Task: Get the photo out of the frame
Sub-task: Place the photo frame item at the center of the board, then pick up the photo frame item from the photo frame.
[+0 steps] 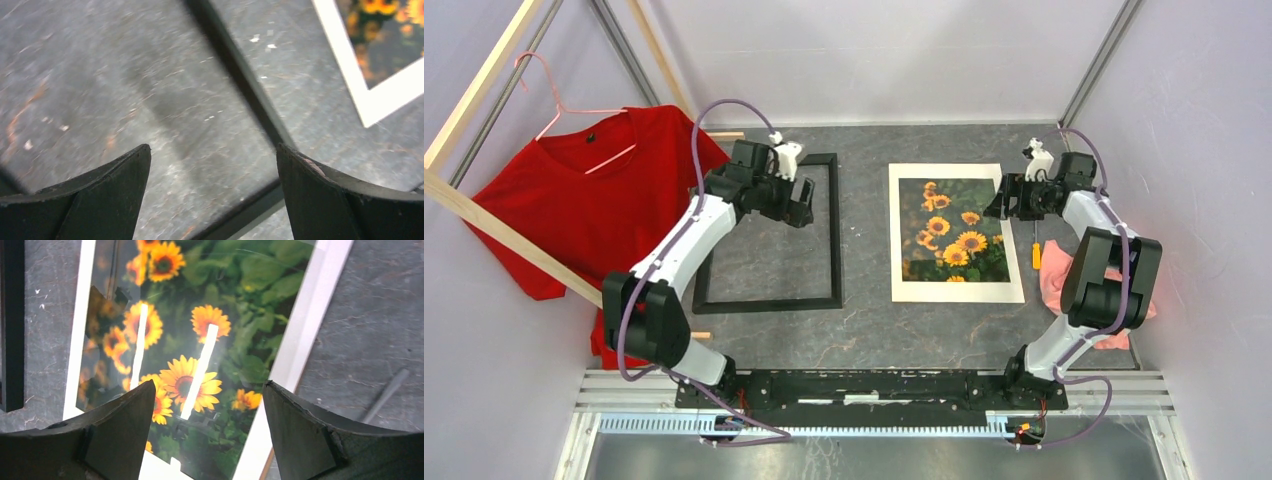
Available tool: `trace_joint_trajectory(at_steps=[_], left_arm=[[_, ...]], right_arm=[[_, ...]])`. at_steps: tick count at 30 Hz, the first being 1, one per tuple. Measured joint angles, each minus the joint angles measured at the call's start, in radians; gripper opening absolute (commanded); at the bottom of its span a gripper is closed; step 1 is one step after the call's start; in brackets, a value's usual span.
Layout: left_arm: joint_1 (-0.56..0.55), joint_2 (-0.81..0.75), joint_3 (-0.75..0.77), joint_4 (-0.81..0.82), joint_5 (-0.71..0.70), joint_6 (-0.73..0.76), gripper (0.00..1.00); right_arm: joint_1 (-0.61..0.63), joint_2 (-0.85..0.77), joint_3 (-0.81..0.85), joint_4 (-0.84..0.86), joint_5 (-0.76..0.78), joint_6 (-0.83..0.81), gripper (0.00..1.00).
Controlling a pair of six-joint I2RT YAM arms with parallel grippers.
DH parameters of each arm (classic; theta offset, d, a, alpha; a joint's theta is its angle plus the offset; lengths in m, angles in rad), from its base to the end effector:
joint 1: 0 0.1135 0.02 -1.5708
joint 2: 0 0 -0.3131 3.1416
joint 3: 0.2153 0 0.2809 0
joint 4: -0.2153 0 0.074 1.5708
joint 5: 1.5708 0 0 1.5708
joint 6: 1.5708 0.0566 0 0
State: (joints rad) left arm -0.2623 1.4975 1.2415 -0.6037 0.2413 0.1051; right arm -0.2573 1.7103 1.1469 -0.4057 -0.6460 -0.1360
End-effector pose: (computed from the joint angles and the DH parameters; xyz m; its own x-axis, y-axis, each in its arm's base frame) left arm 0.3460 -0.1069 0.3166 -0.6855 0.2895 -0.6681 0.4770 0.8718 -0.1116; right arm 0.3907 -0.0676 0.2295 -0.7727 0.0914 -0.6281 -0.2333 0.8794 0.4149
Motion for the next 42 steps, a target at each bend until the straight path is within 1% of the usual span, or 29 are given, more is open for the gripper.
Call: trace_joint_trajectory(at_steps=[3, 6, 11, 13, 16, 19, 24, 29, 36, 42], left_arm=[[-0.072, 0.024, 0.043, -0.008, 0.065, -0.011, 1.0], [-0.156, 0.083, 0.11, 0.027, 0.146, -0.057, 1.0], [-0.266, 0.266, 0.244, 0.134, 0.296, -0.204, 1.0], [-0.298, 0.354, 0.304, 0.166, 0.319, -0.257, 1.0], [-0.326, 0.46, 0.366, 0.192, 0.305, -0.325, 1.0], [-0.335, 0.541, 0.408, 0.199, 0.254, -0.383, 1.0], [-0.325, 0.626, 0.416, 0.225, 0.194, -0.462, 1.0], [-0.309, 0.661, 0.412, 0.257, 0.173, -0.509, 1.0], [-0.297, 0.724, 0.412, 0.311, 0.154, -0.582, 1.0], [-0.295, 0.734, 0.415, 0.36, 0.131, -0.651, 1.0]], right_arm=[[-0.029, 0.006, -0.001, 0.0, 0.008, 0.0, 0.83], [-0.046, 0.006, -0.001, -0.001, 0.026, -0.005, 0.83], [-0.092, 0.006, -0.001, -0.047, 0.045, -0.046, 0.82], [-0.107, 0.006, -0.001, -0.074, 0.052, -0.072, 0.82], [-0.147, 0.003, -0.018, -0.091, 0.056, -0.109, 0.81], [-0.174, -0.004, -0.064, -0.104, 0.061, -0.138, 0.78], [-0.192, -0.004, -0.097, -0.13, 0.055, -0.164, 0.77], [-0.191, -0.005, -0.108, -0.098, 0.014, -0.172, 0.77], [-0.19, -0.013, -0.172, -0.018, -0.05, -0.149, 0.76], [-0.19, -0.02, -0.214, 0.05, -0.066, -0.11, 0.76]])
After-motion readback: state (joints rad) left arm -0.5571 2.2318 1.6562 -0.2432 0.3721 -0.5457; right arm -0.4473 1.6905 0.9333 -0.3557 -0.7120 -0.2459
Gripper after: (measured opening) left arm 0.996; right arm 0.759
